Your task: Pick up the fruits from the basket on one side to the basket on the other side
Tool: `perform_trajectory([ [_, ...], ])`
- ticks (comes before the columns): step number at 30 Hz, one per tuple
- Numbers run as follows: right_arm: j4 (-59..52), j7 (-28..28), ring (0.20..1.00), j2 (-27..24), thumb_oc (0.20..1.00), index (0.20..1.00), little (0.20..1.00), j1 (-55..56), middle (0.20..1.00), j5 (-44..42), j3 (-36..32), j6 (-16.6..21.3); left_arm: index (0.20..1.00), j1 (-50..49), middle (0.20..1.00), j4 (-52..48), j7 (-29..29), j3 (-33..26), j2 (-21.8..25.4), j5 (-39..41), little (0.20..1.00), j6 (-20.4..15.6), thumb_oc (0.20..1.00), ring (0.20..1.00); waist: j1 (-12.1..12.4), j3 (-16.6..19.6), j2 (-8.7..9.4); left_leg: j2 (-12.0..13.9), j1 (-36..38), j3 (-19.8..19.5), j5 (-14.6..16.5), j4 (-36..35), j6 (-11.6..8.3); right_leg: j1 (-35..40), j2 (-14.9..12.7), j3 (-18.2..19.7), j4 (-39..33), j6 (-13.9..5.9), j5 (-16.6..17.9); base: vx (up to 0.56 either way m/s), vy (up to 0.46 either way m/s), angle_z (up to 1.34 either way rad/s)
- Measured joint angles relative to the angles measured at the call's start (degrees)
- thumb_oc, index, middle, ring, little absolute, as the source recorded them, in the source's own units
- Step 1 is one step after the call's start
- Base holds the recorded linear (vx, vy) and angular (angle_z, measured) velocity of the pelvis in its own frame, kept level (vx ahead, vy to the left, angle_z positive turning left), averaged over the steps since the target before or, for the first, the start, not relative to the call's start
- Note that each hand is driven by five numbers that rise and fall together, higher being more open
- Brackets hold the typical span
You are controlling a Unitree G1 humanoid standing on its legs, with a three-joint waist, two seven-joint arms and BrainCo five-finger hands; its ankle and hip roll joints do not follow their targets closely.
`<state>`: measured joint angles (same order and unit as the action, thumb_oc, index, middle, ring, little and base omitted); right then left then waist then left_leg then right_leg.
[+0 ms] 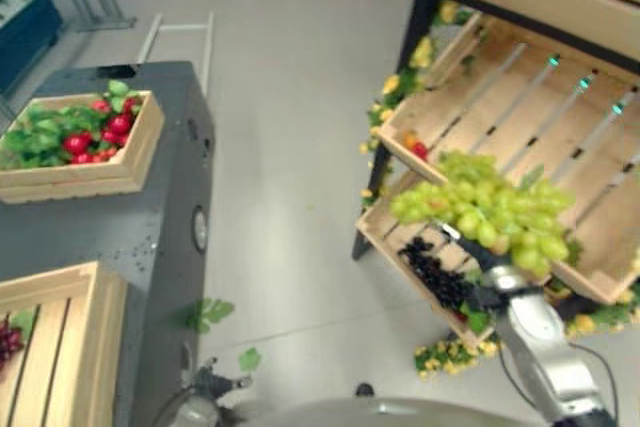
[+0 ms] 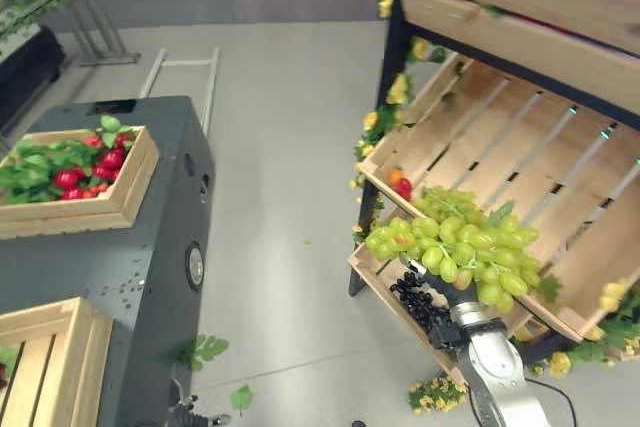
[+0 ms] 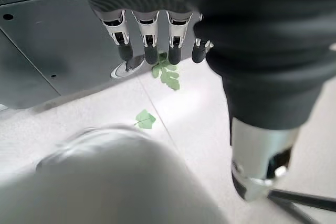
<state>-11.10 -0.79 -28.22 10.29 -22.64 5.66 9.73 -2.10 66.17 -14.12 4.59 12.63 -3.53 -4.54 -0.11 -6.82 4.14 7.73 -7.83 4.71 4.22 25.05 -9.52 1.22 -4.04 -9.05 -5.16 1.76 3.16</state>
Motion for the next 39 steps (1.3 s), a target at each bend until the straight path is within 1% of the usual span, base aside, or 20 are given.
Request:
perform_trajectory([
  [1,0.0,0.1,0.2,-0.3,0.2,0.2,0.2,-0.7,0.2,0.0,0.1,0.0,1.0,-0.9,1.0,0.7,-0.3,-1.3,-0.2,0.6,1.0,-0.2,1.0,1.0,0.9,-0.3,-0.4,-2.2,-1.2,-1.5,0.3,-0.3,0.31,-0.1,0.3,0.8,0.0,-0.25,-0.1,0.07,0.025,-1.13],
  [2,-0.2,0.3,0.2,-0.8,0.2,0.2,0.2,-0.9,0.2,0.0,0.2,0.2,1.0,-0.5,1.0,1.7,-1.0,-1.9,-0.7,2.3,1.0,-0.2,1.0,1.0,1.2,-0.6,-0.32,-5.4,-1.5,-5.7,0.8,-3.1,2.54,-0.7,0.5,2.5,-0.2,-0.18,0.0,0.1,0.077,-0.95],
  [3,-0.3,0.5,0.2,-0.9,0.2,0.2,0.2,-1.6,0.2,0.0,1.6,0.3,1.0,-0.7,1.0,3.9,-1.3,-3.3,-1.0,3.4,1.0,-0.3,1.0,1.0,1.9,-1.0,-0.19,-6.7,-2.9,-8.0,0.8,-5.2,3.24,-0.5,1.0,3.1,-0.1,0.07,0.3,0.13,0.1,-0.92],
  [4,-0.3,0.4,0.2,-0.8,0.2,0.2,0.2,-1.4,0.2,0.0,1.9,0.3,1.0,-0.6,1.0,4.8,-1.4,-3.7,-1.1,4.2,1.0,-0.1,1.0,1.0,2.1,-1.1,0.01,-6.8,-3.1,-8.9,0.7,-6.4,3.39,-0.4,1.0,3.2,-0.2,-0.18,0.1,0.12,0.106,-0.77],
  [5,-0.2,0.7,0.2,-0.6,0.2,0.2,0.2,-1.1,0.2,-0.1,2.3,0.3,1.0,-0.6,1.0,6.5,-1.7,-3.8,-1.3,5.7,1.0,0.0,1.0,1.0,2.6,-1.3,0.27,-7.0,-3.8,-12.8,0.1,-10.4,3.48,-0.2,1.4,3.2,-0.4,-0.51,-0.3,0.05,0.052,-0.7],
  [6,-0.2,0.9,0.2,-0.6,0.2,0.2,0.2,-1.1,0.2,-0.1,2.3,0.3,1.0,-0.9,1.0,6.8,-1.7,-3.7,-1.5,6.7,1.0,0.1,1.0,1.0,2.4,-1.5,-0.02,-6.4,-3.8,-14.5,-0.5,-13.9,4.39,-0.3,2.0,3.2,-0.4,-0.89,-0.4,0.01,0.112,-0.68],
  [7,-0.2,1.0,0.2,-0.6,0.2,0.2,0.2,-1.1,0.2,-0.1,2.4,0.3,1.0,-1.0,1.0,6.7,-1.8,-3.7,-1.7,6.8,1.0,0.2,1.0,1.0,2.6,-1.5,-0.4,-5.9,-3.8,-14.7,-0.9,-15.3,4.91,0.2,2.4,3.3,-0.3,-1.16,-0.5,0.0,0.078,-0.51],
  [8,-0.3,0.9,0.2,-1.1,0.2,0.2,0.2,-1.0,0.2,0.0,2.3,0.4,1.0,-1.2,1.0,6.7,-1.8,-3.3,-2.4,6.8,1.0,0.2,1.0,1.0,2.5,-2.0,-2.1,-4.9,-3.8,-14.5,-4.1,-17.2,5.76,1.3,3.4,2.8,0.0,-2.53,-0.2,-0.03,0.149,-0.35],
  [9,-0.1,0.6,0.2,-0.7,0.2,0.2,0.2,-0.6,0.2,0.0,2.1,0.4,1.0,-1.6,1.0,6.6,-1.8,-2.9,-2.5,6.8,1.0,0.2,1.0,1.0,2.5,-2.1,-2.12,-4.3,-3.7,-13.7,-6.1,-17.2,4.17,1.7,3.5,2.4,0.0,-3.02,-0.9,0.0,0.112,-0.18],
  [10,-0.3,0.2,0.2,0.4,0.2,0.2,0.2,0.8,0.2,0.0,1.9,0.4,1.0,-1.0,1.0,5.9,-2.0,-3.0,-1.8,6.8,1.0,0.2,1.0,1.0,2.0,-1.6,-1.16,-6.1,-2.7,-13.3,-6.3,-18.9,5.24,1.2,2.1,3.4,0.1,-3.91,-1.8,0.03,0.164,-0.01],
  [11,-0.3,0.2,0.2,0.7,0.2,0.2,0.2,1.1,0.2,0.0,1.8,0.4,1.0,-0.9,1.0,5.6,-1.9,-2.8,-1.4,6.8,1.0,0.2,1.0,1.0,2.0,-1.5,-0.82,-6.5,-2.1,-13.4,-6.7,-19.9,5.72,1.5,1.7,3.7,0.1,-4.41,-2.0,0.11,0.153,0.19],
  [12,-0.3,0.2,0.2,0.7,0.2,0.2,0.2,1.1,0.2,0.0,1.8,0.3,1.0,0.0,1.0,5.0,-1.8,-2.4,-1.3,6.8,1.0,0.2,1.0,1.0,0.9,-1.1,-0.26,-7.8,-1.4,-12.9,-7.2,-21.4,6.41,1.7,0.3,4.2,0.0,-5.17,-2.5,0.18,0.21,0.19],
  [13,-0.3,0.3,0.2,1.0,0.2,0.2,0.2,1.0,0.2,0.0,1.8,0.4,1.0,0.4,1.0,4.9,-1.7,-2.2,-1.2,6.7,1.0,0.2,1.0,1.0,0.9,-0.9,-0.04,-8.9,0.5,-12.6,-7.8,-23.5,7.49,2.5,-1.0,4.3,0.0,-5.75,-2.9,0.14,0.163,0.15],
  [17,-1.8,1.6,0.2,2.9,0.2,0.2,0.2,2.5,0.2,0.1,2.0,0.5,1.0,-0.3,1.0,3.5,-1.2,-0.8,-1.1,6.5,1.0,0.2,1.0,1.0,0.8,0.3,-0.12,-10.5,4.5,-10.1,-8.2,-27.6,9.07,3.6,-3.3,6.0,0.2,-7.75,-3.7,0.08,0.161,-0.21],
  [20,-2.4,2.0,0.2,3.5,0.2,0.2,0.2,2.3,0.2,0.3,3.7,0.3,1.0,-0.4,1.0,2.5,-0.9,-0.1,-1.0,6.3,1.0,0.1,1.0,1.0,1.0,0.4,-0.05,-10.1,6.2,-7.7,-8.0,-28.1,9.46,3.1,-3.3,7.4,1.2,-7.95,-3.7,-0.03,0.067,-0.54],
  [22,-1.5,1.9,0.2,3.3,0.2,0.2,0.2,0.5,0.2,0.7,5.3,0.0,1.0,-0.4,1.0,2.0,-0.9,0.2,-0.7,6.3,1.0,-0.3,1.0,1.0,1.0,0.3,-0.13,-8.6,7.4,-4.0,-7.9,-29.6,9.46,0.3,-2.7,7.1,3.8,-8.12,-3.6,-0.16,0.028,-0.86],
  [23,-0.3,1.9,0.2,3.3,0.2,0.2,0.2,-2.6,0.2,0.7,7.4,-0.1,1.0,-0.4,1.0,1.7,-0.9,0.2,-0.1,6.4,1.0,-0.4,1.0,1.0,2.6,0.2,0.08,-7.7,7.2,-1.5,-7.7,-29.8,9.24,-2.2,-1.8,5.9,5.5,-8.07,-3.2,-0.02,0.088,-1.01],
  [26,0.1,1.8,0.2,3.3,0.2,0.2,0.2,-2.5,0.2,0.7,7.2,-0.1,1.0,0.1,1.0,1.7,-0.8,0.2,-0.5,6.5,1.0,-0.5,1.0,1.0,1.8,0.1,0.53,-8.3,7.7,-2.4,-7.2,-30.1,8.72,0.5,-2.1,4.1,1.1,-6.69,-1.9,0.07,0.061,-0.18],
  [32,-0.1,1.8,0.2,3.0,0.2,0.2,0.2,-1.2,0.2,0.7,7.0,-0.2,1.0,-2.3,1.0,1.6,-0.3,-0.4,-0.8,6.5,1.0,-0.5,1.0,1.0,2.2,0.4,0.35,-7.7,8.8,-2.6,-6.9,-30.3,8.6,2.3,-1.5,3.7,-0.1,-6.28,-1.9,0.1,0.038,0.04],
  [39,0.1,1.6,0.2,2.5,0.2,0.2,0.2,-0.9,0.2,0.7,6.5,-1.9,1.0,-3.9,1.0,1.5,0.8,-1.3,-0.7,6.5,1.0,0.2,1.0,1.0,2.4,1.0,1.07,-7.7,9.4,-2.9,-7.0,-30.1,8.46,2.9,-1.5,3.6,-0.1,-6.2,-1.8,0.02,0.002,0.01],
])
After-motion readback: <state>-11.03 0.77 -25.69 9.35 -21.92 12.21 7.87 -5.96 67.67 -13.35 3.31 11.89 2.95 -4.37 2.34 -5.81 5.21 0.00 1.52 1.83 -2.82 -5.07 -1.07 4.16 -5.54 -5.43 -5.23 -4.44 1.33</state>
